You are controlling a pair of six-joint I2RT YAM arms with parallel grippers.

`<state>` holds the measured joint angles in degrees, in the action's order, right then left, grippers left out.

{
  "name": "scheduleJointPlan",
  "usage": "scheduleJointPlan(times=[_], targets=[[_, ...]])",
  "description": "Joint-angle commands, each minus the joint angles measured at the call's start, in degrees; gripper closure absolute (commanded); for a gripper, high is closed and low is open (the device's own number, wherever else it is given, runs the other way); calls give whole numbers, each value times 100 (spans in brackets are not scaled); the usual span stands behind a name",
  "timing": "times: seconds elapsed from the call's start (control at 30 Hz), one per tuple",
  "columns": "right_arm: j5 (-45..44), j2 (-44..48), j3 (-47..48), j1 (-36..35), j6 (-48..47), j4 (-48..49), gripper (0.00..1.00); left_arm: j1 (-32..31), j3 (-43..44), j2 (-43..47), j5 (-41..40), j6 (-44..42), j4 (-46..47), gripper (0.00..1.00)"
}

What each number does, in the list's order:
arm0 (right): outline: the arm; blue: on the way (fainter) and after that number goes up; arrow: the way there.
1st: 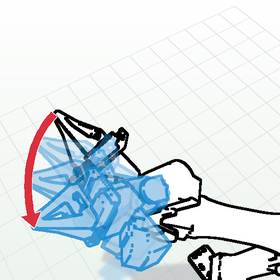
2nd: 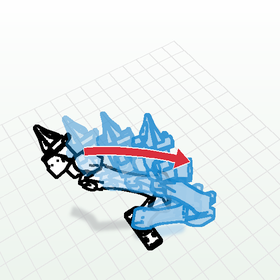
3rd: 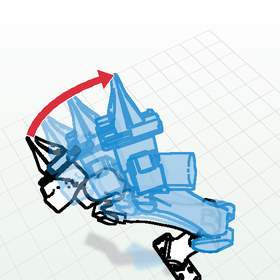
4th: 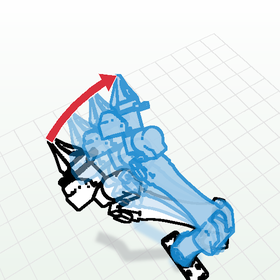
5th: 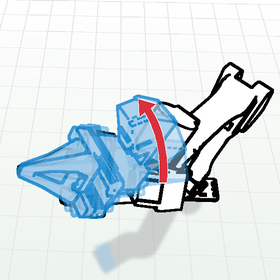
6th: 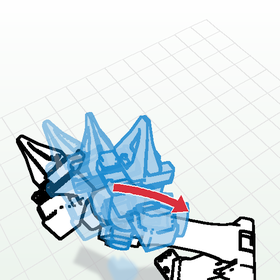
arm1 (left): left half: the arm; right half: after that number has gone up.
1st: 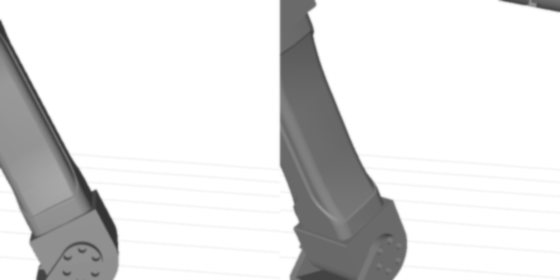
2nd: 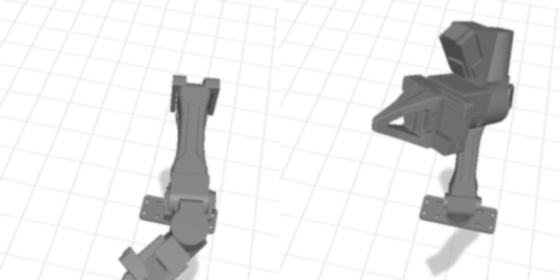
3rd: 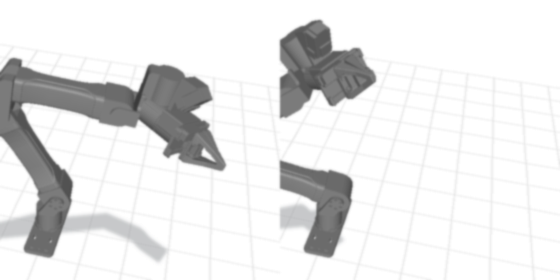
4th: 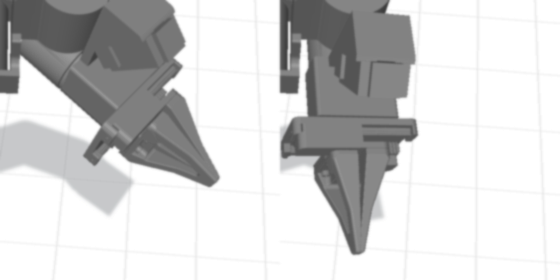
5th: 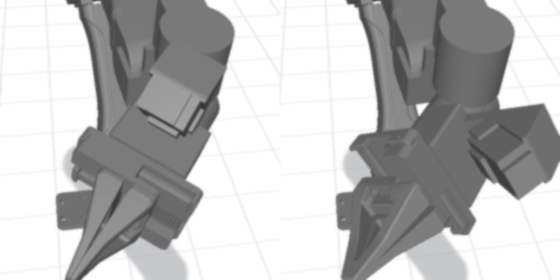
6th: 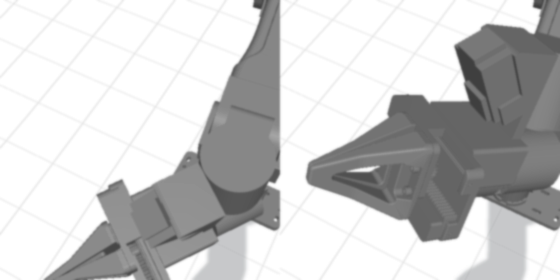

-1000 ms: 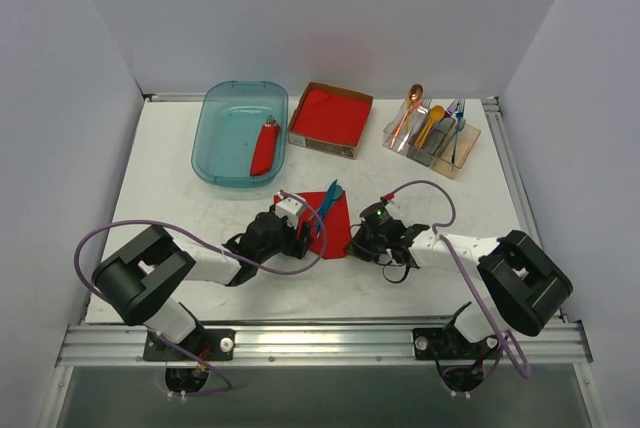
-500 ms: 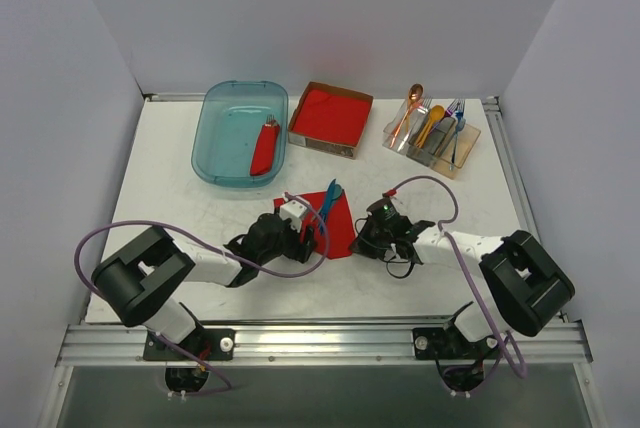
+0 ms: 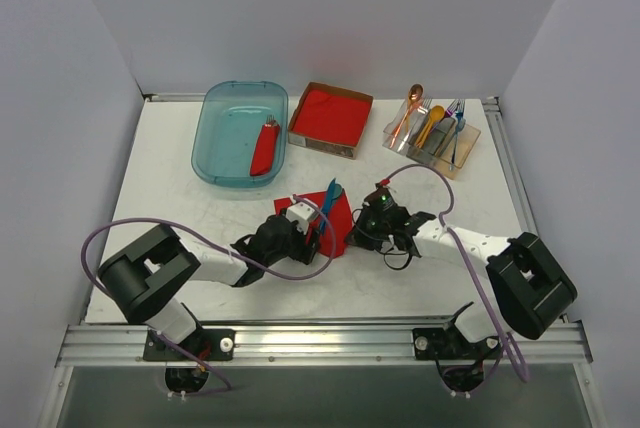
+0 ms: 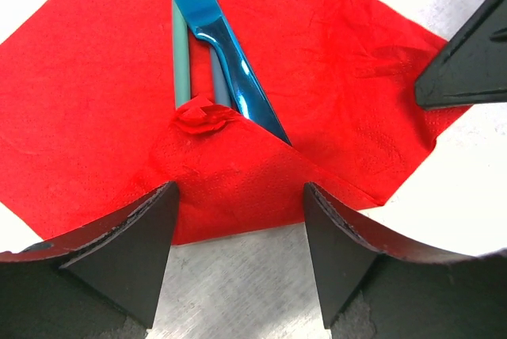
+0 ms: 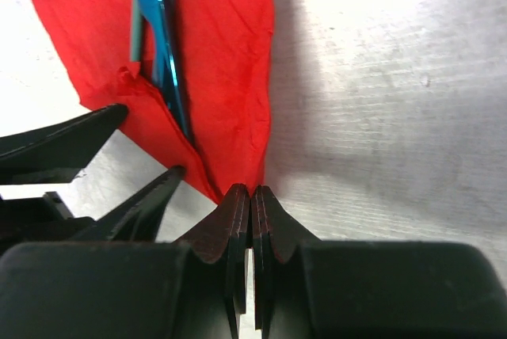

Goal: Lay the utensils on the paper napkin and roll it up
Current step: Roll the napkin at the center of the board.

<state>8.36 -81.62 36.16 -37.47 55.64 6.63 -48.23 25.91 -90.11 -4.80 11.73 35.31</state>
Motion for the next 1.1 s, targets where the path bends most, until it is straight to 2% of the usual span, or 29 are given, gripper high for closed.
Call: scheduleJointPlan(times=[0.0, 0.6, 1.0, 1.07], targets=[[130, 68, 303, 30, -202, -127, 100, -117, 213, -103, -285, -144, -147, 27], [956, -450, 1270, -14, -835, 189, 100, -143, 160, -262, -267, -4, -7, 27], [1185, -951, 1675, -58, -1055, 373, 100, -143, -25, -165, -232, 190, 266, 28], [1264, -1074, 1744, -76, -1107, 426, 100, -134, -16, -174, -197, 225, 275, 32]])
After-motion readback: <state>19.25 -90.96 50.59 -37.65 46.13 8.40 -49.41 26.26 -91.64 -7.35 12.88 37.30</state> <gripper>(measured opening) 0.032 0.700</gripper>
